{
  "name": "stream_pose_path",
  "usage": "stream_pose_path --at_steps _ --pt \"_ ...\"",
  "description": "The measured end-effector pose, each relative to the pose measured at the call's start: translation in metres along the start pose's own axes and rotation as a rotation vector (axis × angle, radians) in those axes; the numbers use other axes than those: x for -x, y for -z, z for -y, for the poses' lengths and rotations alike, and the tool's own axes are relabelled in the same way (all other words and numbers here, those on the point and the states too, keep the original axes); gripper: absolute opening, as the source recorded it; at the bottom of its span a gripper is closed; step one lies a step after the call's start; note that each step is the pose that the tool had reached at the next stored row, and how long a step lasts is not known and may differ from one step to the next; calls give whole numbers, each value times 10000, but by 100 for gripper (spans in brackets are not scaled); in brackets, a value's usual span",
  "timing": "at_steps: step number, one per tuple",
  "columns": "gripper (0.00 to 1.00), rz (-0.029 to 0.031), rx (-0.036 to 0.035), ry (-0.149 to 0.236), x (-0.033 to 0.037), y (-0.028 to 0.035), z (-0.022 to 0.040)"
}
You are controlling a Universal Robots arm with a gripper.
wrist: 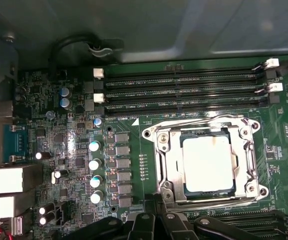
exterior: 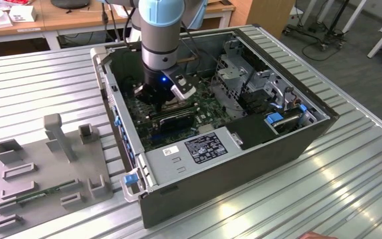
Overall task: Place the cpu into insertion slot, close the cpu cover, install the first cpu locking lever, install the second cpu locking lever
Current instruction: 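Install the second cpu locking lever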
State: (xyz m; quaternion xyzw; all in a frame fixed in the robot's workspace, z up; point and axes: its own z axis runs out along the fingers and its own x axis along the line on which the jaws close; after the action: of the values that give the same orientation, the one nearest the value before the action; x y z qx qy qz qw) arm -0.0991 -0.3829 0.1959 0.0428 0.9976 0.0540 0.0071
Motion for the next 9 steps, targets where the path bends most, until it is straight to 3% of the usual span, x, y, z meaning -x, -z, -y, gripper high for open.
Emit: stream_pose_path --at_steps 9 --pt "11 -1 0 0 -2 -19 2"
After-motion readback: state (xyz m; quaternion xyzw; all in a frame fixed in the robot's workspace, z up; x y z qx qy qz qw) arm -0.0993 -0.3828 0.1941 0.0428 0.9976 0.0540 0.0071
